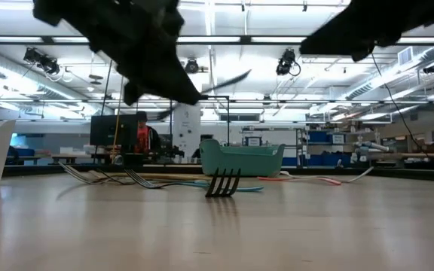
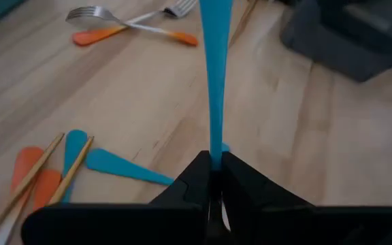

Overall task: Sort silverware by color (type)
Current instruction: Put the blue fork into the white bin

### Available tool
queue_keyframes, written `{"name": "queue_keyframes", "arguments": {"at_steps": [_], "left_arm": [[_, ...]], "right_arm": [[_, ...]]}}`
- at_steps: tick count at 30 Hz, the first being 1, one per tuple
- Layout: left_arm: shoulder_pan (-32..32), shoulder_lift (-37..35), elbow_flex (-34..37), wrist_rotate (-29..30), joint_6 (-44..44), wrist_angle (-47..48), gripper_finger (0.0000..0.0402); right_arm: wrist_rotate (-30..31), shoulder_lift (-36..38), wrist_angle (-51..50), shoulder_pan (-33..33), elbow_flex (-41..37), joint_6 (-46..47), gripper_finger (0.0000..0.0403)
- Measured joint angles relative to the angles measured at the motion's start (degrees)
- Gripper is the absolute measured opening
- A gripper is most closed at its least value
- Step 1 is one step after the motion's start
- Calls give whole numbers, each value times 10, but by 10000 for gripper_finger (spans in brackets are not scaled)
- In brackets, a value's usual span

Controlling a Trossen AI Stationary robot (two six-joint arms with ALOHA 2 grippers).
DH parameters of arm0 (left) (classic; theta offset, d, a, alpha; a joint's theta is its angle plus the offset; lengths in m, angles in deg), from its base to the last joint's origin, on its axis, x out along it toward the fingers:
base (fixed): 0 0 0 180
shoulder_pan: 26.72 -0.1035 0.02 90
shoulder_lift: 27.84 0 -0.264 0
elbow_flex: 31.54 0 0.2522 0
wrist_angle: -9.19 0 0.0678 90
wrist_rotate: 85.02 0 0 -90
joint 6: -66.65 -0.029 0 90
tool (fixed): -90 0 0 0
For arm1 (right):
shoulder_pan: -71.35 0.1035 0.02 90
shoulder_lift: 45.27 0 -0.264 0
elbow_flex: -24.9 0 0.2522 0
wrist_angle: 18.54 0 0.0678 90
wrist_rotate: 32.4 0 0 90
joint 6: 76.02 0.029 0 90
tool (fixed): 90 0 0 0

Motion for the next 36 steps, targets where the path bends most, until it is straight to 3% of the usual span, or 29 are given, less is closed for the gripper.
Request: {"name": "queue_keyframes", "arguments": {"at_steps": [6,13,18,24,36], "left_arm": [[19,-61,-19,-26,75,172,38],[40,-65,-123,-50,134,413,38],[63,-65,-178,-51,211,526,38],[111,-65,-179,-53,304,611,38],[227,-64,-171,-53,536,715,38]], "right_arm": [[-34,-80,110,-35,0,-32,110],[-72,-154,251,-61,0,-84,110],[-59,-216,346,-82,3,-73,110],[-93,-282,428,-97,10,-104,110],[-129,-280,452,-124,15,-202,110]]}}
